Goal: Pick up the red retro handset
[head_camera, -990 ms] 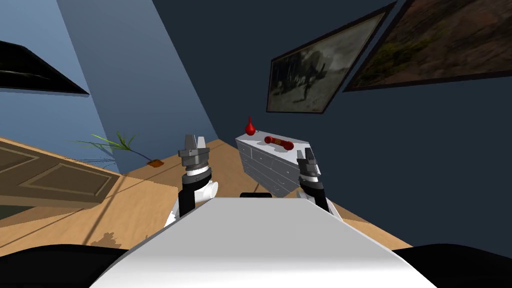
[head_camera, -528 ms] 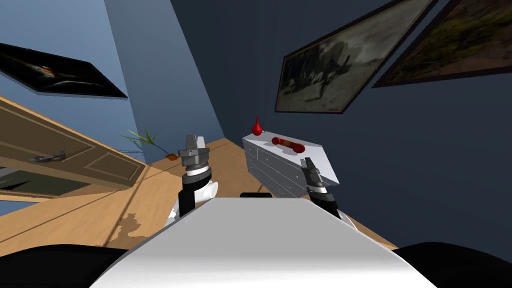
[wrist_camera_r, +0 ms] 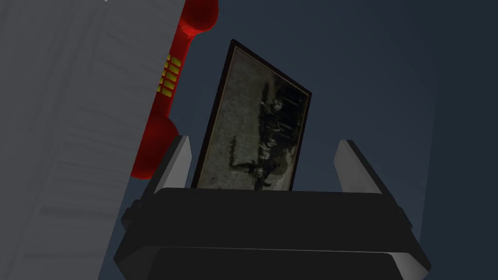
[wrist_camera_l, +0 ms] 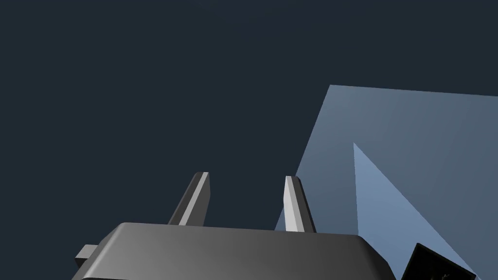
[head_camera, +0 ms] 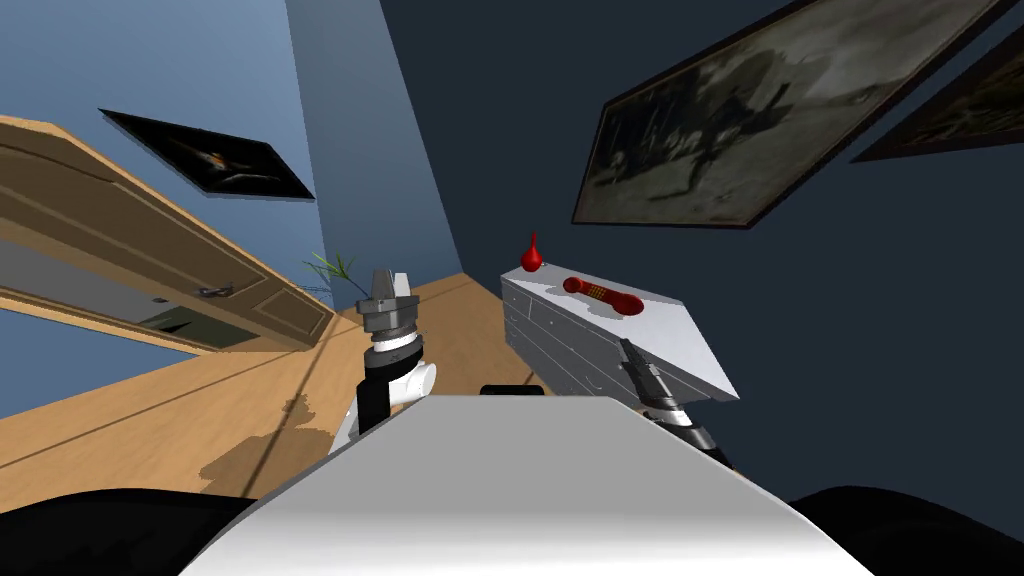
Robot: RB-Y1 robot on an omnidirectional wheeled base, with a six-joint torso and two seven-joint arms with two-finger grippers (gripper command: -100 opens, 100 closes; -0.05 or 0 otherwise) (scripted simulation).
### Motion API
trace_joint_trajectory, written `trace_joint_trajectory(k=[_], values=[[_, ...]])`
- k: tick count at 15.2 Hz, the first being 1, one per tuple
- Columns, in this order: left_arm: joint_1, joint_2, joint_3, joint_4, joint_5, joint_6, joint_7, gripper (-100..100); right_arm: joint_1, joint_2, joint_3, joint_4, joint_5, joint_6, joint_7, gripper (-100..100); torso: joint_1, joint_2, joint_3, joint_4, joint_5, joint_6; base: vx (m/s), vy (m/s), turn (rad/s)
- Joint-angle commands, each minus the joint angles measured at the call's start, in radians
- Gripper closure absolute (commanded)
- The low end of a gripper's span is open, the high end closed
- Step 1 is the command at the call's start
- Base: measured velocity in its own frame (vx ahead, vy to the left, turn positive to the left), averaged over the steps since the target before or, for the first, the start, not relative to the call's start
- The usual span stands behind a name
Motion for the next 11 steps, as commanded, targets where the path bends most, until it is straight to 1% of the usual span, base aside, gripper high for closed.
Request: trace_joint_trajectory(k=[1,2,3,4,5,6,7,8,9,10,11], values=[[0.000,0.000,0.000,0.000,0.000,0.000,0.000,0,0.050,-0.038,-0.039,0.050,0.007,-0.041,-0.001,-100,0.000,0.000,0.000,0.000,0.000,0.000,0.009,0.104,0.330],[0.000,0.000,0.000,0.000,0.000,0.000,0.000,0,0.075,-0.038,-0.039,0.054,0.007,-0.041,-0.001,-100,0.001,0.000,0.000,0.000,0.000,-0.001,0.017,0.099,0.271],[0.000,0.000,0.000,0.000,0.000,0.000,0.000,0,0.081,-0.038,-0.039,0.054,0.007,-0.041,-0.001,-100,0.001,0.000,0.000,0.000,0.000,0.000,0.020,0.064,0.058],[0.000,0.000,0.000,0.000,0.000,0.000,0.000,0,0.120,-0.066,-0.068,0.088,0.012,-0.072,0.000,-100,0.000,0.000,0.000,0.000,0.000,0.000,0.023,0.086,0.218],[0.000,0.000,0.000,0.000,0.000,0.000,0.000,0,0.140,-0.066,-0.068,0.095,0.012,-0.072,0.000,-100,0.000,0.000,0.000,0.000,0.000,0.000,0.021,0.093,0.268],[0.000,0.000,0.000,0.000,0.000,0.000,0.000,0,0.164,-0.093,-0.099,0.119,0.018,-0.104,0.001,-100,0.001,0.000,0.000,0.000,0.000,0.000,0.021,0.112,0.358],[0.000,0.000,0.000,0.000,0.000,0.000,0.000,0,0.184,-0.093,-0.099,0.138,0.018,-0.104,0.001,-100,0.001,-0.001,0.000,0.000,0.000,-0.001,0.020,0.109,0.273],[0.000,0.000,0.000,0.000,0.000,0.000,0.000,0,0.201,-0.093,-0.099,0.138,0.018,-0.104,0.001,-100,0.001,0.000,0.000,0.000,0.000,0.000,0.015,0.069,0.057],[0.000,0.000,0.000,0.000,0.000,0.000,0.000,0,0.225,-0.121,-0.130,0.182,0.024,-0.135,0.002,-100,0.001,0.000,0.000,0.000,0.000,0.001,0.012,0.077,0.220],[0.000,0.000,0.000,0.000,0.000,0.000,0.000,0,0.252,-0.121,-0.130,0.182,0.024,-0.135,0.002,-100,0.000,0.000,0.000,0.000,0.000,0.000,0.013,0.082,0.265],[0.000,0.000,0.000,0.000,0.000,0.000,0.000,0,0.265,-0.121,-0.130,0.182,0.024,-0.135,0.002,-100,0.000,0.000,0.000,0.000,0.000,0.000,0.014,0.056,0.101]])
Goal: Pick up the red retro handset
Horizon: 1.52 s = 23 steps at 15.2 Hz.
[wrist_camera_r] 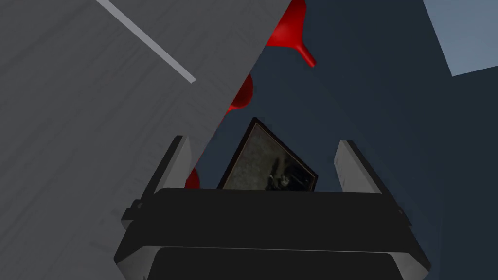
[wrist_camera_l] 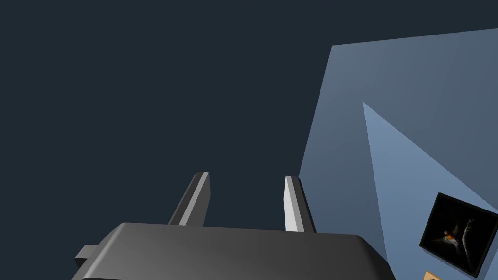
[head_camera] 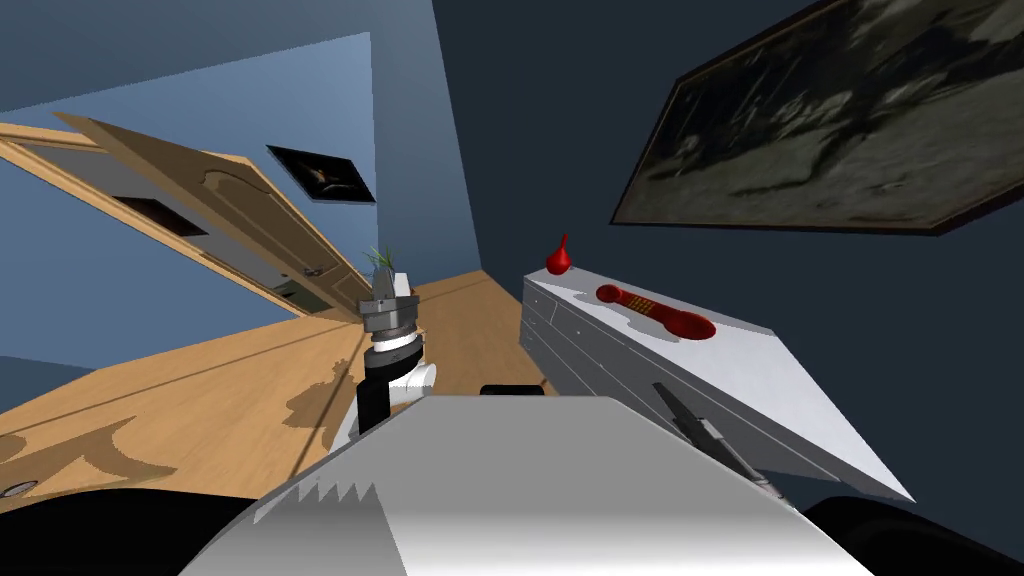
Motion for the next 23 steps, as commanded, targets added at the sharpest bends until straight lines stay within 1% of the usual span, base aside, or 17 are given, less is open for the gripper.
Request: trace_joint_trajectory(k=[1,3,4,6,7,9,10,12,13,15,16,18,19,20,21,22,23], values=[[0.000,0.000,0.000,0.000,0.000,0.000,0.000,0,0.050,-0.032,-0.035,0.050,0.008,-0.037,0.002,-100,0.000,0.000,0.000,0.000,0.000,0.000,0.009,0.079,0.294],[0.000,0.000,0.000,0.000,0.000,0.000,0.000,0,0.083,-0.032,-0.035,0.056,0.008,-0.037,0.002,-100,0.001,0.000,0.000,0.000,0.000,0.000,0.020,0.072,0.174],[0.000,0.000,0.000,0.000,0.000,0.000,0.000,0,0.109,-0.059,-0.067,0.102,0.014,-0.069,0.004,-100,0.000,0.000,0.000,0.000,0.000,0.000,0.019,0.064,0.238],[0.000,0.000,0.000,0.000,0.000,0.000,0.000,0,0.147,-0.059,-0.067,0.102,0.014,-0.069,0.004,-100,0.000,0.000,0.000,0.000,0.000,-0.001,0.019,0.059,0.216],[0.000,0.000,0.000,0.000,0.000,0.000,0.000,0,0.173,-0.087,-0.098,0.150,0.021,-0.100,0.006,-100,-0.001,0.000,0.000,0.000,0.000,0.000,0.023,0.062,0.289],[0.000,0.000,0.000,0.000,0.000,0.000,0.000,0,0.211,-0.087,-0.098,0.150,0.021,-0.100,0.006,-100,-0.001,0.000,0.000,0.000,0.000,-0.001,0.022,0.054,0.226],[0.000,0.000,0.000,0.000,0.000,0.000,0.000,0,0.236,-0.115,-0.128,0.188,0.028,-0.131,0.009,-100,-0.001,0.000,0.000,0.000,0.000,0.000,0.023,0.064,0.259],[0.000,0.000,0.000,0.000,0.000,0.000,0.000,0,0.274,-0.115,-0.128,0.197,0.028,-0.131,0.009,-100,0.000,0.000,0.000,0.000,0.000,-0.001,0.025,0.056,0.193],[0.000,0.000,0.000,0.000,0.000,0.000,0.000,0,0.304,-0.144,-0.158,0.227,0.035,-0.162,0.012,-100,-0.001,0.000,0.000,0.000,0.000,0.000,0.027,0.053,0.282],[0.000,0.000,0.000,0.000,0.000,0.000,0.000,0,0.337,-0.144,-0.158,0.245,0.035,-0.162,0.012,-100,-0.001,-0.001,0.000,0.000,0.000,-0.001,0.024,0.042,0.214],[0.000,0.000,0.000,0.000,0.000,0.000,0.000,0,0.374,-0.173,-0.187,0.278,0.043,-0.191,0.015,-100,-0.002,0.000,0.000,0.000,0.000,0.000,0.022,0.043,0.305],[0.000,0.000,0.000,0.000,0.000,0.000,0.000,0,0.398,-0.173,-0.187,0.293,0.043,-0.191,0.015,-100,-0.002,0.000,0.000,0.000,0.000,-0.001,0.018,0.033,0.205],[0.000,0.000,0.000,0.000,0.000,0.000,0.000,0,0.432,-0.202,-0.216,0.335,0.051,-0.219,0.019,-100,-0.002,0.000,0.000,0.000,-0.001,0.000,0.019,0.039,0.318],[0.000,0.000,0.000,0.000,0.000,0.000,0.000,0,0.458,-0.202,-0.216,0.338,0.051,-0.219,0.019,-100,-0.002,0.000,0.000,0.000,0.000,-0.002,0.024,0.035,0.323],[0.000,0.000,0.000,0.000,0.000,0.000,0.000,0,0.458,-0.202,-0.216,0.341,0.051,-0.219,0.019,-100,-0.002,0.000,0.000,0.000,0.000,-0.001,0.019,0.017,0.095],[0.000,0.000,0.000,0.000,0.000,0.000,0.000,0,0.492,-0.232,-0.243,0.379,0.059,-0.246,0.023,-100,-0.003,0.000,0.000,0.000,-0.001,0.000,0.025,0.027,0.275],[0.000,0.000,0.000,0.000,0.000,0.000,0.000,0,0.507,-0.232,-0.243,0.388,0.059,-0.246,0.023,-100,-0.003,0.000,0.000,0.000,-0.001,-0.001,0.026,0.023,0.297]])
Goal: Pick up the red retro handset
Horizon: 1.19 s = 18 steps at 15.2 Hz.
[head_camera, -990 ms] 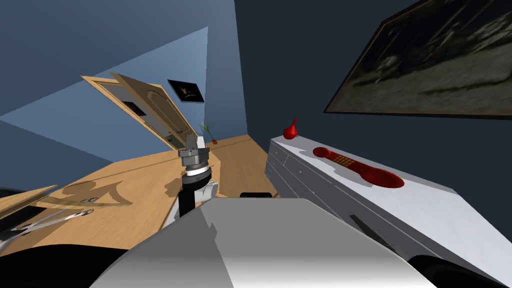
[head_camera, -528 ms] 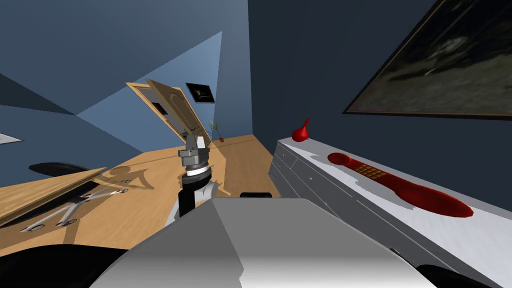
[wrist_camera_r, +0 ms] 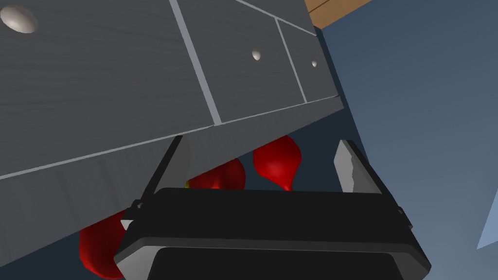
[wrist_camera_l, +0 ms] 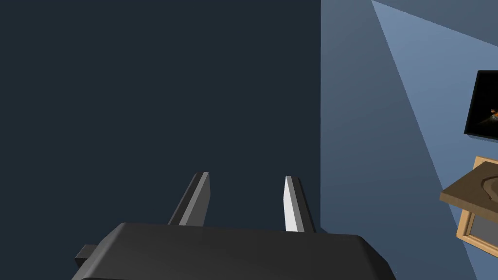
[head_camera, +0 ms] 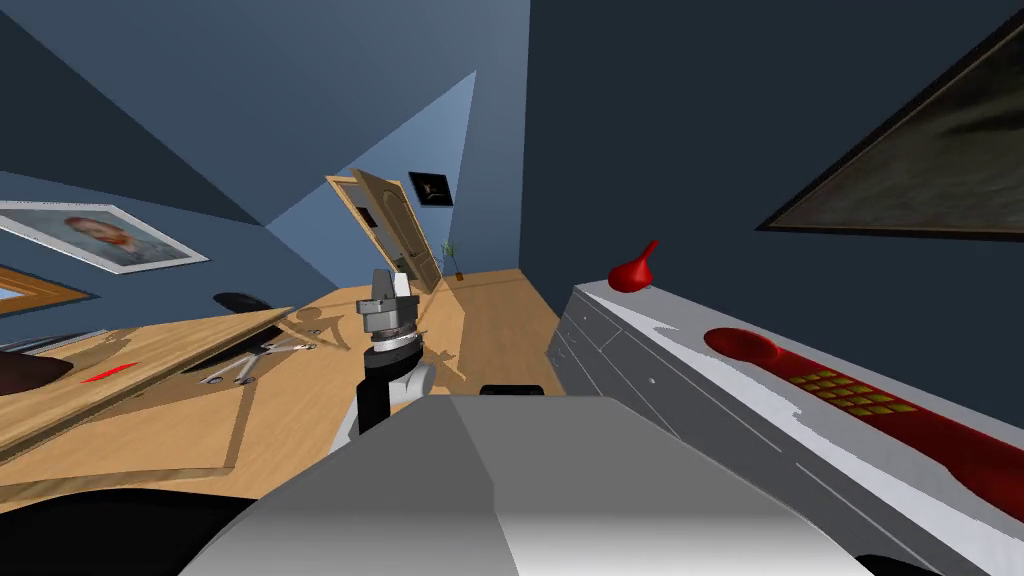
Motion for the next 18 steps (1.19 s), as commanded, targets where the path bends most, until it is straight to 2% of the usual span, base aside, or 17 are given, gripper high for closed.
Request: trace_joint_trajectory(k=[1,2,3,4,5,6,7,8,9,10,11,13,14,15,16,17,18], values=[[0.000,0.000,0.000,0.000,0.000,0.000,0.000,0,0.036,-0.009,-0.011,0.009,0.002,-0.006,-0.001,-100,0.000,0.000,0.000,0.000,0.000,0.000,0.018,0.009,0.117],[0.000,0.000,0.000,0.000,0.000,0.000,0.000,0,0.068,-0.039,-0.037,0.056,0.010,-0.031,0.004,-100,0.000,0.000,0.000,0.000,0.000,0.001,0.021,0.014,0.335],[0.000,0.000,0.000,0.000,0.000,0.000,0.000,0,0.091,-0.039,-0.037,0.056,0.010,-0.031,0.004,-100,-0.001,0.000,0.000,0.000,0.000,-0.001,0.023,0.005,0.336],[0.000,0.000,0.000,0.000,0.000,0.000,0.000,0,0.092,-0.039,-0.037,0.056,0.010,-0.031,0.004,-100,-0.001,0.000,0.000,0.000,0.000,0.000,0.017,-0.005,0.099],[0.000,0.000,0.000,0.000,0.000,0.000,0.000,0,0.129,-0.069,-0.062,0.092,0.019,-0.055,0.008,-100,-0.001,0.000,0.000,0.000,0.000,0.001,0.020,-0.003,0.243],[0.000,0.000,0.000,0.000,0.000,0.000,0.000,0,0.144,-0.069,-0.062,0.101,0.019,-0.055,0.008,-100,-0.002,0.000,0.000,0.000,0.000,0.000,0.019,-0.010,0.300],[0.000,0.000,0.000,0.000,0.000,0.000,0.000,0,0.173,-0.100,-0.085,0.129,0.027,-0.077,0.013,-100,-0.002,0.000,0.000,0.000,-0.001,0.000,0.019,-0.025,0.413],[0.000,0.000,0.000,0.000,0.000,0.000,0.000,0,0.194,-0.100,-0.085,0.145,0.027,-0.077,0.013,-100,-0.003,0.000,0.000,0.000,-0.001,-0.001,0.016,-0.040,0.372],[0.000,0.000,0.000,0.000,0.000,0.000,0.000,0,0.194,-0.100,-0.085,0.145,0.027,-0.077,0.013,-100,-0.004,0.000,0.000,0.000,-0.001,-0.001,0.009,-0.037,0.120],[0.000,0.000,0.000,0.000,0.000,0.000,0.000,0,0.230,-0.131,-0.105,0.182,0.036,-0.097,0.017,-100,-0.004,0.000,0.000,0.000,-0.001,0.001,0.012,-0.032,0.274],[0.000,0.000,0.000,0.000,0.000,0.000,0.000,0,0.239,-0.131,-0.105,0.188,0.036,-0.097,0.017,-100,-0.004,0.000,0.000,0.000,-0.001,-0.001,0.014,-0.042,0.300],[0.000,0.000,0.000,0.000,0.000,0.000,0.000,0,0.281,-0.163,-0.123,0.228,0.046,-0.115,0.022,-100,-0.006,0.000,0.000,0.000,-0.001,-0.001,0.005,-0.070,0.380],[0.000,0.000,0.000,0.000,0.000,0.000,0.000,0,0.310,-0.195,-0.139,0.258,0.055,-0.132,0.027,-100,-0.007,0.000,0.000,0.000,-0.002,-0.001,-0.005,-0.090,0.333],[0.000,0.000,0.000,0.000,0.000,0.000,0.000,0,0.318,-0.195,-0.139,0.266,0.055,-0.132,0.027,-100,-0.008,0.000,0.000,0.000,-0.002,-0.001,-0.013,-0.092,0.279],[0.000,0.000,0.000,0.000,0.000,0.000,0.000,0,0.351,-0.228,-0.151,0.296,0.066,-0.146,0.031,-100,-0.009,0.001,0.000,0.000,-0.002,-0.001,-0.024,-0.101,0.379],[0.000,0.000,0.000,0.000,0.000,0.000,0.000,0,0.351,-0.228,-0.151,0.300,0.066,-0.146,0.031,-100,-0.009,0.001,0.000,0.000,-0.002,-0.001,-0.025,-0.110,0.298],[0.000,0.000,0.000,0.000,0.000,0.000,0.000,0,0.379,-0.261,-0.160,0.330,0.077,-0.160,0.036,-100,-0.010,0.001,0.001,0.000,-0.003,0.000,-0.034,-0.117,0.324]])
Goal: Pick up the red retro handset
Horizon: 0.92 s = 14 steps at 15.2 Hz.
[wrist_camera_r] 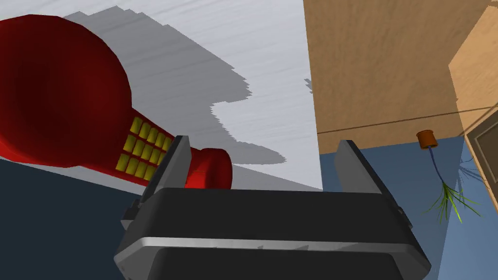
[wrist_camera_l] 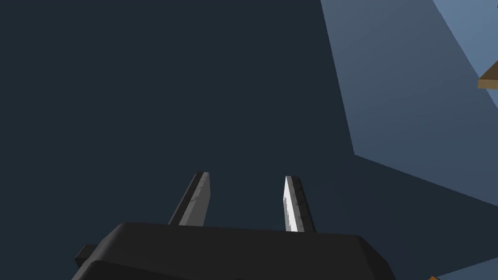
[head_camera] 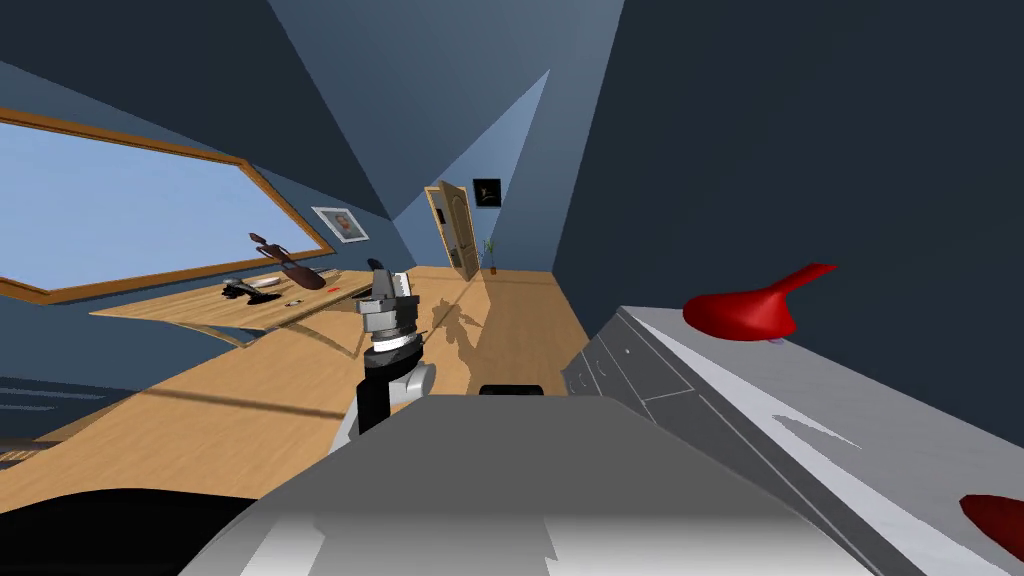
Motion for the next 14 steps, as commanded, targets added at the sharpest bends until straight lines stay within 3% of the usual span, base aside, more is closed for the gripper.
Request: trace_joint_trajectory(k=[1,3,5,8,13,14], values=[[0.000,0.000,0.000,0.000,0.000,0.000,0.000,0,0.021,-0.026,-0.006,0.033,0.010,-0.015,0.007,-100,0.000,0.000,0.000,0.000,0.000,0.000,-0.047,-0.116,0.287],[0.000,0.000,0.000,0.000,0.000,0.000,0.000,0,0.062,-0.086,-0.012,0.084,0.034,-0.036,0.015,-100,-0.001,0.001,0.001,0.000,0.000,0.000,-0.073,-0.155,0.385],[0.000,0.000,0.000,0.000,0.000,0.000,0.000,0,0.075,-0.126,-0.009,0.103,0.047,-0.044,0.018,-100,-0.004,0.003,0.002,0.001,-0.001,0.000,-0.094,-0.168,0.307],[0.000,0.000,0.000,0.000,0.000,0.000,0.000,0,0.083,-0.159,-0.003,0.117,0.060,-0.052,0.021,-100,-0.003,0.004,0.002,0.001,-0.001,0.000,-0.094,-0.123,0.220],[0.000,0.000,0.000,0.000,0.000,0.000,0.000,0,0.074,-0.276,0.045,0.131,0.111,-0.075,0.030,-100,0.000,0.005,0.003,0.002,-0.001,0.001,-0.119,-0.103,0.233],[0.000,0.000,0.000,0.000,0.000,0.000,0.000,0,0.074,-0.279,0.045,0.131,0.111,-0.075,0.030,-100,-0.001,0.005,0.003,0.002,-0.001,0.001,-0.110,-0.098,0.170]])
